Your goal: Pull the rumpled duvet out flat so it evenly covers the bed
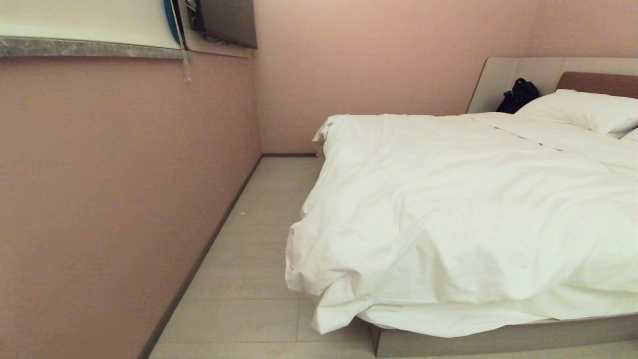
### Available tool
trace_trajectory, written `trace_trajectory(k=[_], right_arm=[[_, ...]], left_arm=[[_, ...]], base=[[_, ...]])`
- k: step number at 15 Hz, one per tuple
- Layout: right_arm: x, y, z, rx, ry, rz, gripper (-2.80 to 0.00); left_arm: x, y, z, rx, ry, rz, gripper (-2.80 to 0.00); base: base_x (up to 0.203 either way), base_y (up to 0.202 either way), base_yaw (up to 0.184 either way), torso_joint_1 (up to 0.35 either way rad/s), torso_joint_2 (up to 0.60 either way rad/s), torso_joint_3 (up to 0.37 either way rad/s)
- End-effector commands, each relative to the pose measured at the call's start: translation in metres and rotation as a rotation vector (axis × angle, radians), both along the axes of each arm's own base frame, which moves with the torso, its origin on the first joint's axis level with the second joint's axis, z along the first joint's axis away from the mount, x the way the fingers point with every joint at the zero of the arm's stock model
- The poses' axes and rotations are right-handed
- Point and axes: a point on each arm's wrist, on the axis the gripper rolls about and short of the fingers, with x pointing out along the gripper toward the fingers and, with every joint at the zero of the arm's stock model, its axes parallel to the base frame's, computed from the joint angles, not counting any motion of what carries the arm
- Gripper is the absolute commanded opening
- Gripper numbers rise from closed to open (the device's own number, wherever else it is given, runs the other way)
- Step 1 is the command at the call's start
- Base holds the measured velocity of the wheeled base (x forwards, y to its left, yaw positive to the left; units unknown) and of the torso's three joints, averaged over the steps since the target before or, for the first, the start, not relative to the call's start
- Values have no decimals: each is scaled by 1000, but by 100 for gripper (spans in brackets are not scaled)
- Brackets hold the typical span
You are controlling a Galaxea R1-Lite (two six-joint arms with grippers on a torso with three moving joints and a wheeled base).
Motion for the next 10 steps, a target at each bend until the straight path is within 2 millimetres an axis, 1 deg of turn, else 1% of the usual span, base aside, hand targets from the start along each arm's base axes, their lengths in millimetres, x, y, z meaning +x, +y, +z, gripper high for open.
trace_trajectory(k=[1, 3, 6, 10], right_arm=[[1, 1, -2, -48, 12, 27, -280], [1, 1, -3, -37, 16, 24, -280], [1, 0, -3, 56, 15, 15, -280], [1, 0, -3, 67, 14, 10, -280]], left_arm=[[0, 0, 0, 0, 0, -1, -280], [0, 0, 0, 2, 0, 0, -280], [0, 0, 0, 0, 0, 0, -280], [0, 0, 0, 2, 1, 0, -280]], base=[[0, 0, 0, 0, 0, 0], [0, 0, 0, 0, 0, 0], [0, 0, 0, 0, 0, 0], [0, 0, 0, 0, 0, 0]])
